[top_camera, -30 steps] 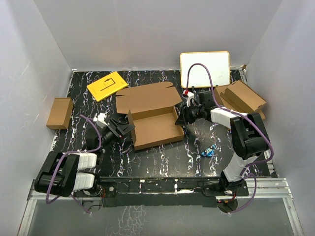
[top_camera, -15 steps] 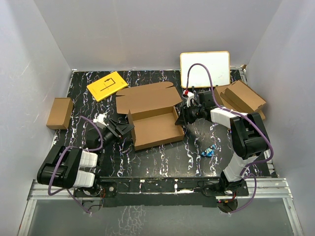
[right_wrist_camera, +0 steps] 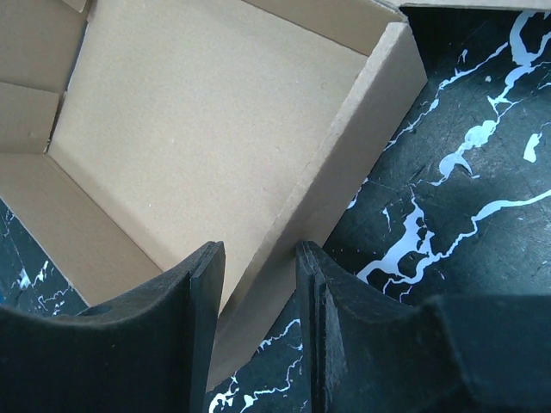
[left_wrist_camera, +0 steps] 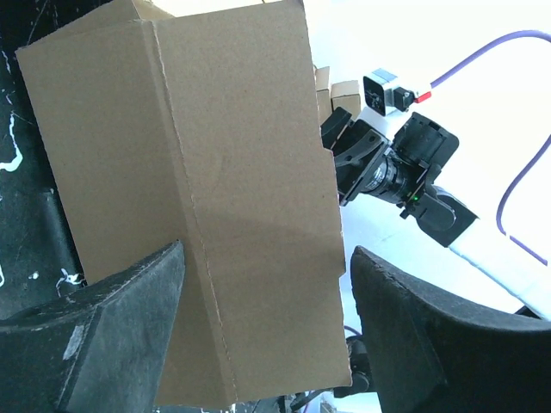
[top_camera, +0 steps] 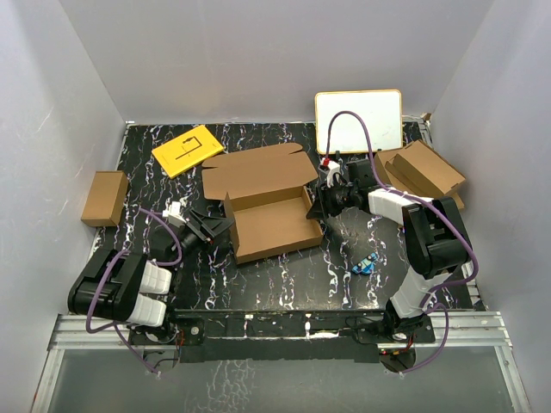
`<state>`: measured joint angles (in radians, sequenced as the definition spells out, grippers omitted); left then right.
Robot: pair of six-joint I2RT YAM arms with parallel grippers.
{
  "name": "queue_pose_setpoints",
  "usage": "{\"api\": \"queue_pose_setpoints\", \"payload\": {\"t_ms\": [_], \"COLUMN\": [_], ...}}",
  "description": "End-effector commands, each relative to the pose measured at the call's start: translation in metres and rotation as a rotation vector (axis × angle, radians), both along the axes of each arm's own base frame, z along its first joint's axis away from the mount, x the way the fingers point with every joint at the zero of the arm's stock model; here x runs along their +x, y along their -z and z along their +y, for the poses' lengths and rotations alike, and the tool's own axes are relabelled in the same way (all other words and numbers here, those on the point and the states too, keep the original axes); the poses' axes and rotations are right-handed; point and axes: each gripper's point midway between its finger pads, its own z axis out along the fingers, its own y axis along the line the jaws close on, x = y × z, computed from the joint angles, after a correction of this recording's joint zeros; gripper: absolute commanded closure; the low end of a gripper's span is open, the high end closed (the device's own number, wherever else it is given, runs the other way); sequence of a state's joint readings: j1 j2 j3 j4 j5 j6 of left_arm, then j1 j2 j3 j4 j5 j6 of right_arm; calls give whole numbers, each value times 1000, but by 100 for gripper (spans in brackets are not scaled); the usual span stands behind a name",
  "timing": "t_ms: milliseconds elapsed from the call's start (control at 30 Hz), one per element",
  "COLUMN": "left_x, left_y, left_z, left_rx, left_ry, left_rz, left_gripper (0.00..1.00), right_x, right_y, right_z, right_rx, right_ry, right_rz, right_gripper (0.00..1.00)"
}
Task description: Fold the paper box
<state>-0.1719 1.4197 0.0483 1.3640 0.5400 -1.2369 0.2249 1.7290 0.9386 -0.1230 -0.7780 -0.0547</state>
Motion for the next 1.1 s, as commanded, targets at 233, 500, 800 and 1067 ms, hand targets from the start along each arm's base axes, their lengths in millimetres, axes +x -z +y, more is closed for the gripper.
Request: {"api": "queue_pose_setpoints", "payload": {"t_ms": [233,500,800,1067], "left_x": [-3,-1,1,0], "left_y": [-6,14,31,43], "left_z": [-4,-5,7,15], "left_rx": [-35,37,236,361], "left_ry": [30,49,33,53], "left_rz": [-17,44,127,228], "left_gripper": [41,42,41,41], "right_x": [1,1,-1,-1], "right_y": [-6,-6,3,3], "right_z": [9,10,9,9], "right_rx": [31,31,24,21], "right_ry": [-43,-44,-48,-49], "right_rz": [-23,-23,7,5], "right_gripper": [57,57,57,57]}}
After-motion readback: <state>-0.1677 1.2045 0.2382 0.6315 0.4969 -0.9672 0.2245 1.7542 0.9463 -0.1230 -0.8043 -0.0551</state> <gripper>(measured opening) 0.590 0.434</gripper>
